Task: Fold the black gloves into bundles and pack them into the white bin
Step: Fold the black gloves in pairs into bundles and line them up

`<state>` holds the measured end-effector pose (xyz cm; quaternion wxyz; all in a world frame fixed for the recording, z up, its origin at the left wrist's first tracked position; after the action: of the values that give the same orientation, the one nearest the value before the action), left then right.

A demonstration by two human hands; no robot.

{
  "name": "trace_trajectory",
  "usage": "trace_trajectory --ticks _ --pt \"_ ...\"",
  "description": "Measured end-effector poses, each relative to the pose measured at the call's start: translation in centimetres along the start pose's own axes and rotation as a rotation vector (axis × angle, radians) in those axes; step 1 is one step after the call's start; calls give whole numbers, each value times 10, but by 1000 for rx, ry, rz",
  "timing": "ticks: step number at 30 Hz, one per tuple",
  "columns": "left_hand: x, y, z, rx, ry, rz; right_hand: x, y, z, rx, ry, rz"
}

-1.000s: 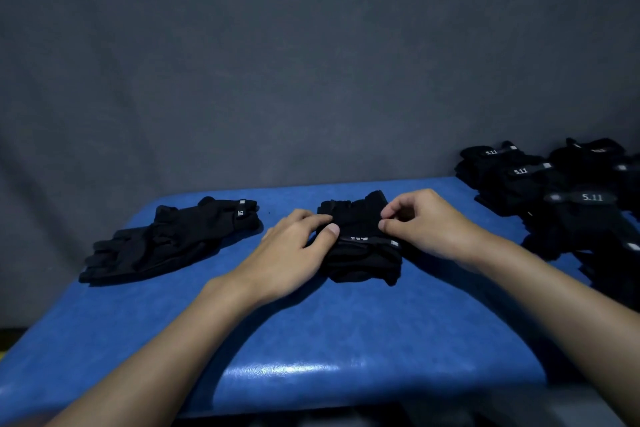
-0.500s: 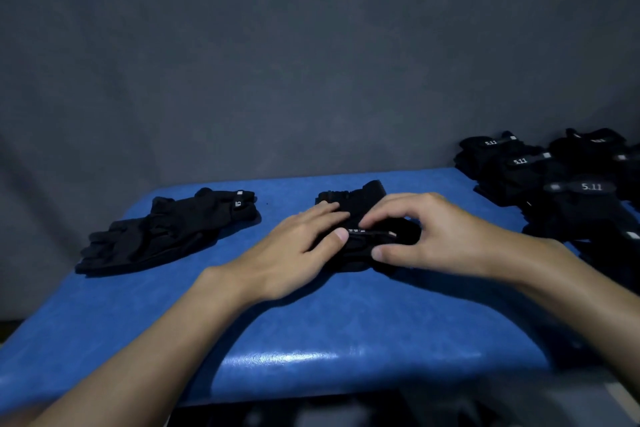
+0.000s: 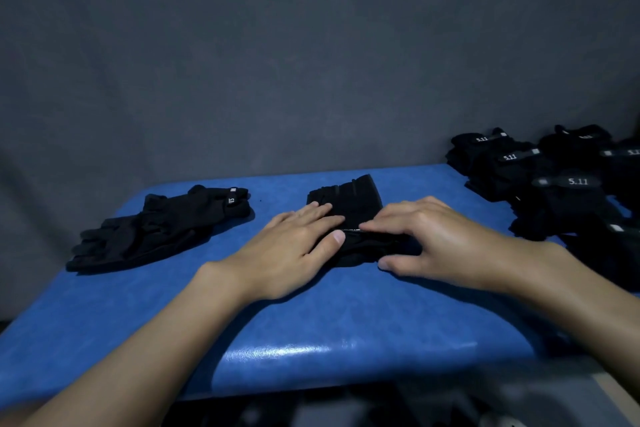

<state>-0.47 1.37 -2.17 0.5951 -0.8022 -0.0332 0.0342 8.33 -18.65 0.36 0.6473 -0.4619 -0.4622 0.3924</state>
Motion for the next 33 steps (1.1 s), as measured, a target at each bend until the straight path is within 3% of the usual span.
trace_trajectory --ticks 4,10,16,24,27,33 --pt "-3 -2 2 9 29 49 -1 2 4 -66 -28 -6" --pt "-7 -9 0 -33 103 24 -1 2 4 73 -12 5" --pt "-5 -8 1 33 162 11 8 -3 -3 332 171 -183" --pt "-4 -5 3 115 140 42 19 7 -19 321 232 191" --pt "-3 -5 3 139 131 44 20 12 -23 284 243 245" --pt "-6 -7 0 152 156 -50 5 -10 -13 624 186 -10"
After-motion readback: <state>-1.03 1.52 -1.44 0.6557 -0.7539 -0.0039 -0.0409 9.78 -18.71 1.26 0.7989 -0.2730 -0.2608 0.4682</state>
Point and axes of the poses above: each hand's wrist, its own x-axis towards the middle knuckle, its own y-axis out of the palm, z = x × y, the point moved 2 cm from there along x, towards the middle knuckle, and after that the axes turned 9 degrees about -y, right-handed, at the moved point
